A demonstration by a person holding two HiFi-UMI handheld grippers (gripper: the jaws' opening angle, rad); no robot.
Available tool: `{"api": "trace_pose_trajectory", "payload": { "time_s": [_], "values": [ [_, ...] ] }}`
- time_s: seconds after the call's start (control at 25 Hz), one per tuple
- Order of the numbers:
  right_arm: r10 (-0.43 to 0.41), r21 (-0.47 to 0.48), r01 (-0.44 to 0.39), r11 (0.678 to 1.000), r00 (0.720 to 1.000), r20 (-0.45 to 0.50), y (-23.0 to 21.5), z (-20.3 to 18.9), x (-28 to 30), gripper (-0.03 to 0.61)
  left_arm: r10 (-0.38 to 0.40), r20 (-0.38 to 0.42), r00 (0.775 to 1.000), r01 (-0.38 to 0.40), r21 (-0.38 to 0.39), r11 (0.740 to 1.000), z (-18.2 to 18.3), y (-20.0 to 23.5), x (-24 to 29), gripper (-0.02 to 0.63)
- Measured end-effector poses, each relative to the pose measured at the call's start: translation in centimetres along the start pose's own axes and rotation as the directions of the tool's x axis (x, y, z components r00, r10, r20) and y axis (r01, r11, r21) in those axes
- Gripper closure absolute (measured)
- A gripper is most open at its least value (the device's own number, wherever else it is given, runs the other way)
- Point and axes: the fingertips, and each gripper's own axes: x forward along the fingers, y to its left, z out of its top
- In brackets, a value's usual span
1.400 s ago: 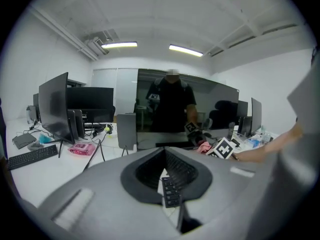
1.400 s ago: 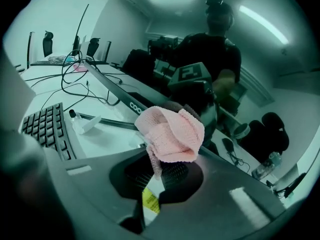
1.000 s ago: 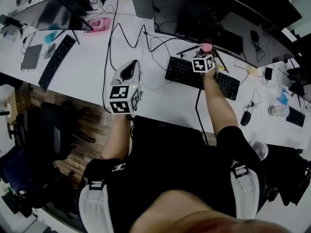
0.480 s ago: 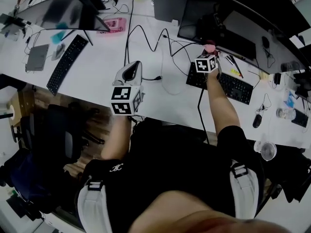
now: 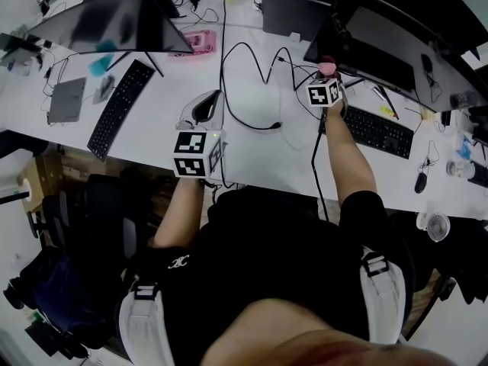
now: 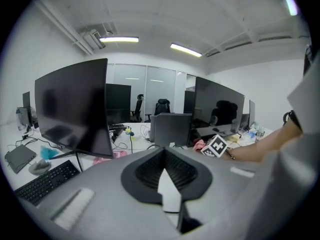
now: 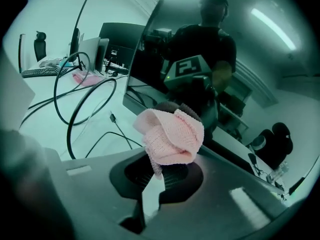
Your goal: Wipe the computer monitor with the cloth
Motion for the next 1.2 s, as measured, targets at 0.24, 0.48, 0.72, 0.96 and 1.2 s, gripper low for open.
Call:
{"api": "trace_pose_trajectory", "payload": {
  "time_s": [0.24, 0.48, 0.72, 0.96, 1.2],
  "values": [
    [0.044, 0.022, -0.045, 0.999, 0.998, 0.04, 4.2, 2.7, 0.5, 0.568, 0.02, 0.008, 1.0, -0.02, -0.005, 1.0, -0.4, 2.9, -0.3, 0.56],
    [0.058, 0.096, -0.066, 0.993, 0.994, 0.088, 6.9, 4.7, 0.1, 0.568, 0.039, 0.016, 0.999, -0.038, -0.027, 0.999, -0.7, 4.8, -0.7, 0.56],
    [0.059, 0.159, -0.079, 0.984, 0.99, 0.127, 7.2, 5.1, -0.4, 0.568, 0.018, 0.002, 1.0, -0.018, -0.023, 1.0, -1.2, 5.1, -0.4, 0.56],
    [0.043, 0.126, -0.073, 0.989, 0.973, 0.225, 7.5, 7.7, -2.3, 0.568, -0.003, 0.019, 1.0, 0.003, 0.001, 1.0, -0.1, 4.5, 0.2, 0.56],
    [-0.035, 0.17, -0.012, 0.985, 0.962, 0.27, 6.0, 10.7, -3.5, 0.568, -0.007, 0.025, 1.0, 0.008, -0.006, 1.0, -0.4, 4.1, -0.4, 0.56]
  ]
}}
